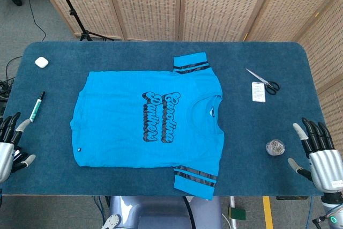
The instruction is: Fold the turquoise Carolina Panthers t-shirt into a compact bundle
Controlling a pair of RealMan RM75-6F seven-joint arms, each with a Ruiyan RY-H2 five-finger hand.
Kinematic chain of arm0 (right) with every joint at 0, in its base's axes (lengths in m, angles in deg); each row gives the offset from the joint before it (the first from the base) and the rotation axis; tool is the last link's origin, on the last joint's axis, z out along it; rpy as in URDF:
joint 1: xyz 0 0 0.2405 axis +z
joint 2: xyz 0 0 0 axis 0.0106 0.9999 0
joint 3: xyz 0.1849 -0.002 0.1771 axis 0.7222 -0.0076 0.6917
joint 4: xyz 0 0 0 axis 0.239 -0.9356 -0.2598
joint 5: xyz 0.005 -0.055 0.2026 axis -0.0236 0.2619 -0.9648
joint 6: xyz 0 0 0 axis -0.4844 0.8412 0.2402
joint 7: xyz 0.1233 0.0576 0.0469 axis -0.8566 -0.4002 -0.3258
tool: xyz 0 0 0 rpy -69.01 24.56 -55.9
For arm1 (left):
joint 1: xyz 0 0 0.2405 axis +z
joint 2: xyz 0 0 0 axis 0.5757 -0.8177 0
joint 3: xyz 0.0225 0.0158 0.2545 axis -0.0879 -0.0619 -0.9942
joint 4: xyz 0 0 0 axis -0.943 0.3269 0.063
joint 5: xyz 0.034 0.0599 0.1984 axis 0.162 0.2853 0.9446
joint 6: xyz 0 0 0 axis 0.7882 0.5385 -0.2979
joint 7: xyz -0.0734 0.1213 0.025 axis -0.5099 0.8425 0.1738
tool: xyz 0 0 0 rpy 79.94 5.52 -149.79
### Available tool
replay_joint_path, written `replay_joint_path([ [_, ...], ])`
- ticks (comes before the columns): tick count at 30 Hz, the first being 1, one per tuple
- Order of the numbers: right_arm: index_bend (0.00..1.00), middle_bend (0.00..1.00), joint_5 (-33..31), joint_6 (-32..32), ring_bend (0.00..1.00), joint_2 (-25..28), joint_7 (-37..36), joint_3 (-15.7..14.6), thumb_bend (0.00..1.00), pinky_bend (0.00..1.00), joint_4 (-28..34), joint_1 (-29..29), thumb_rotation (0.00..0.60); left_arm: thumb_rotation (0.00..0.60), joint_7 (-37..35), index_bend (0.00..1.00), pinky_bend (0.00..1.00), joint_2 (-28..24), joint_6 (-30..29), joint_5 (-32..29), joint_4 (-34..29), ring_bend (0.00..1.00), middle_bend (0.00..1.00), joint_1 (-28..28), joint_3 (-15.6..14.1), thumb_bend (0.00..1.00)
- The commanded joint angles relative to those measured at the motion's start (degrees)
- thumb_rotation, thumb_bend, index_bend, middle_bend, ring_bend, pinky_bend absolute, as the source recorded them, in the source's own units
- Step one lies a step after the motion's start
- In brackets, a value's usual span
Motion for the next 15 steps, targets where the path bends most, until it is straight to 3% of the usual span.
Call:
replay_joint_path([
  [1,0.02,0.00,0.40,-0.23,0.00,-0.08,0.15,-0.25,0.00,0.00,-0.20,0.15,0.600,0.600,-0.13,0.00,0.00,-0.07,0.18,-0.23,-0.08,0.00,0.00,-0.01,0.05,0.00],
  [4,0.05,0.00,2.26,-0.56,0.00,-0.03,-0.22,-1.10,0.00,0.00,-1.09,0.69,0.600,0.600,-0.33,0.00,0.00,-0.15,0.46,-0.39,-0.33,0.00,0.00,-0.08,0.07,0.00],
  [8,0.16,0.01,9.48,-0.72,0.00,-0.10,-4.03,-4.10,0.00,0.00,-4.27,2.84,0.600,0.600,-0.54,0.00,0.00,-0.44,0.56,-0.12,-0.84,0.00,0.00,-0.13,-0.05,0.00],
  [15,0.25,0.06,19.52,-0.25,0.00,-4.75,-3.13,-6.60,0.00,0.00,-12.64,6.91,0.600,0.600,-1.80,0.00,0.00,-1.01,0.23,-0.53,-1.33,0.00,0.00,-0.05,0.41,0.00],
])
